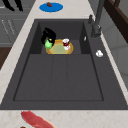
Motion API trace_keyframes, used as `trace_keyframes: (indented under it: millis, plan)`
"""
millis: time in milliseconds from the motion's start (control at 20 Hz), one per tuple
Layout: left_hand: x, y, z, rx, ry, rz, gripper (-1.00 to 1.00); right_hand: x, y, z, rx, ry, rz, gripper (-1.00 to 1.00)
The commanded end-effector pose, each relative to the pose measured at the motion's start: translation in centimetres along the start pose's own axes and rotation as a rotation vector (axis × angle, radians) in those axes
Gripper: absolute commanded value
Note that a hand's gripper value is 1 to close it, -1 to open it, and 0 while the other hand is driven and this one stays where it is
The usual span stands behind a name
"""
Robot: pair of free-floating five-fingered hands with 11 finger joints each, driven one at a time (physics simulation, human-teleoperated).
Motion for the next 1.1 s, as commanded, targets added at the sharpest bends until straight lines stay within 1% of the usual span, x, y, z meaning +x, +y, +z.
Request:
trace_keyframes:
  millis: [0, 100, 200, 300, 400, 450, 500, 550, 600, 650, 700, 750, 800, 950, 1050]
  plan:
    - [0.0, 0.0, 0.0, 0.0, 0.0, 0.0, 0.0, 0.2, -0.3, -1.1, -0.036, -0.011, 0.032, 1.0]
    - [0.0, 0.0, 0.0, 0.0, 0.0, 0.0, 0.0, 0.2, -0.7, -1.7, -0.031, -0.038, 0.019, 1.0]
    - [0.0, 0.0, 0.0, 0.0, 0.0, 0.0, 0.0, 0.2, -1.2, -2.5, -0.034, -0.048, 0.01, 1.0]
    - [0.0, 0.0, 0.0, 0.0, 0.0, 0.0, 0.0, -0.2, -1.2, -3.2, -0.04, -0.066, 0.013, 1.0]
    - [0.0, 0.0, 0.0, 0.0, 0.0, 0.0, 0.0, -0.1, -0.2, -4.1, -0.024, -0.082, 0.013, 1.0]
    - [0.0, 0.0, 0.0, 0.0, 0.0, 0.0, 0.0, -0.3, -0.3, -4.3, -0.037, -0.076, 0.006, 1.0]
    - [0.0, 0.0, 0.0, 0.0, 0.0, 0.0, 0.0, 0.5, 0.0, -5.2, -0.032, -0.087, 0.01, 1.0]
    - [0.0, 0.0, 0.0, 0.0, 0.0, 0.0, 0.0, 0.4, 0.3, -5.2, -0.047, -0.098, -0.007, 1.0]
    - [0.0, 0.0, 0.0, 0.0, 0.0, 0.0, 0.0, 0.4, 1.0, -5.7, -0.071, -0.096, -0.02, 1.0]
    - [0.0, 0.0, 0.0, 0.0, 0.0, 0.0, 0.0, 0.5, 1.4, -6.3, -0.08, -0.112, -0.023, 1.0]
    - [0.0, 0.0, 0.0, 0.0, 0.0, 0.0, 0.0, 0.5, 1.8, -6.8, -0.093, -0.124, -0.038, 1.0]
    - [0.0, 0.0, 0.0, 0.0, 0.0, 0.0, 0.0, 0.6, 2.3, -7.4, -0.104, -0.121, -0.039, 1.0]
    - [0.0, 0.0, 0.0, 0.0, 0.0, 0.0, 0.0, 0.7, 2.7, -7.7, -0.107, -0.131, -0.042, 1.0]
    - [0.0, 0.0, 0.0, 0.0, 0.0, 0.0, 0.0, 0.0, 3.5, -8.6, -0.102, -0.164, -0.049, 1.0]
    - [0.0, 0.0, 0.0, 0.0, 0.0, 0.0, 0.0, -0.5, 3.7, -8.9, -0.065, -0.14, -0.042, 1.0]
